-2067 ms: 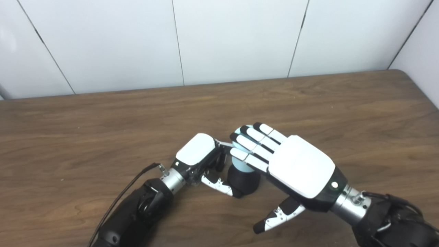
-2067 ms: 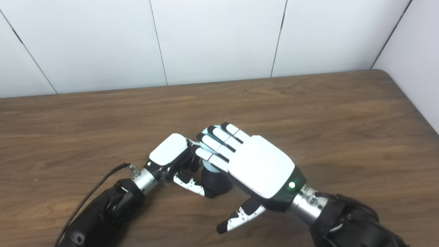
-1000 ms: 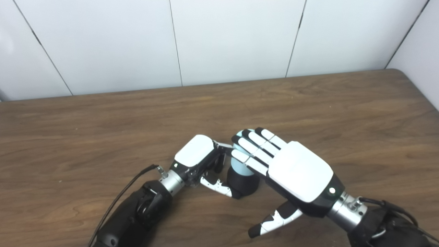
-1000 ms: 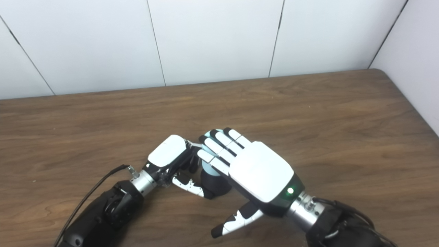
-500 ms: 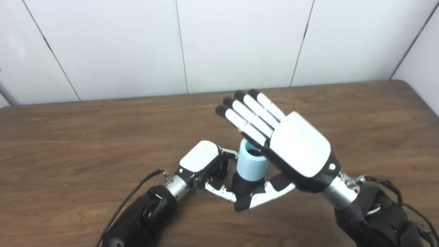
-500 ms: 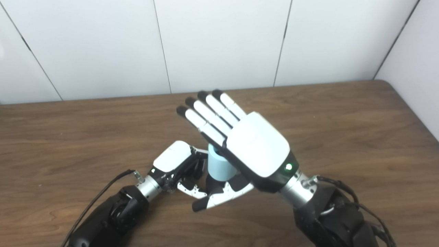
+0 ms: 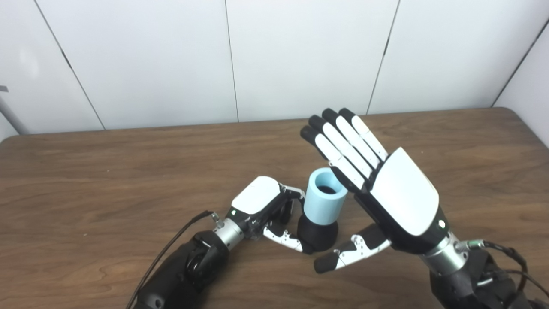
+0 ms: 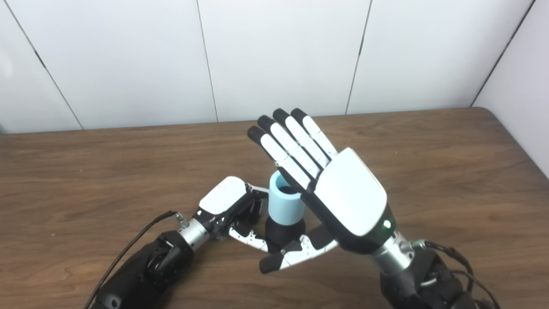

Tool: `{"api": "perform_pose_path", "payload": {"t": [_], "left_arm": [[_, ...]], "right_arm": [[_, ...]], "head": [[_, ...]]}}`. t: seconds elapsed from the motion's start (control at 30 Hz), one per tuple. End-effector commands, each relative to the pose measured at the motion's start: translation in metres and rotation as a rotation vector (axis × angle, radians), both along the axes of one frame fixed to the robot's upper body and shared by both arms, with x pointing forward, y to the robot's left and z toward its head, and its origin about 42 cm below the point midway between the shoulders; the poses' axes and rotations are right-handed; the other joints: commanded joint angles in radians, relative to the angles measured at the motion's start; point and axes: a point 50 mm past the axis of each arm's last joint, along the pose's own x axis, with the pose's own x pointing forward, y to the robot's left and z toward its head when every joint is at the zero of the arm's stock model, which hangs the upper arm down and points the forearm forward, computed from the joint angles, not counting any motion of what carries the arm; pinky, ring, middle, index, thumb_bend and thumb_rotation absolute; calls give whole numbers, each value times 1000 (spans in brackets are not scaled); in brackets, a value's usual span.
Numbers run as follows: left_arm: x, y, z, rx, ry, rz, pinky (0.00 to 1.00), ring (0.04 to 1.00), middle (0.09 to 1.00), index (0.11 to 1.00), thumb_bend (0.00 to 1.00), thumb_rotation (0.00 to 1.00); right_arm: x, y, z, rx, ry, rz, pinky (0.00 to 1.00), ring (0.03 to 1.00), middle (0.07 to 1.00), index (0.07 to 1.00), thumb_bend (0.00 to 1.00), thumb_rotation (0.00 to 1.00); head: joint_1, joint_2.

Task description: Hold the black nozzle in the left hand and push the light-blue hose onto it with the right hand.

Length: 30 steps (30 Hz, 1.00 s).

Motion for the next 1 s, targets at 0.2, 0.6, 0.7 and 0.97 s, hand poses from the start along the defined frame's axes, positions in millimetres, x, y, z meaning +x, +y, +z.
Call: {"api": "perform_pose_path", "payload": {"t": [0.2,0.6,0.7,0.97], "left_arm": [[-84,38,-128,253,380,85,114,166,245,488,518,39],[-86,52,-129,290,394,85,129,185,266,489,518,40],[-87,54,-129,288,392,83,124,178,255,489,518,40],[-87,56,-130,298,399,86,137,189,267,489,518,40]], "right_arm": [[-1,-23,1,758,104,-71,751,869,882,853,237,842],[-13,-45,-66,1142,340,-137,792,854,875,826,149,557],[-12,-46,-75,1182,387,-174,800,859,880,837,154,492],[-6,-55,-96,1226,524,-261,835,855,852,807,242,14]], "head": [[2,1],[-26,11],[-24,16],[-31,13]]}}
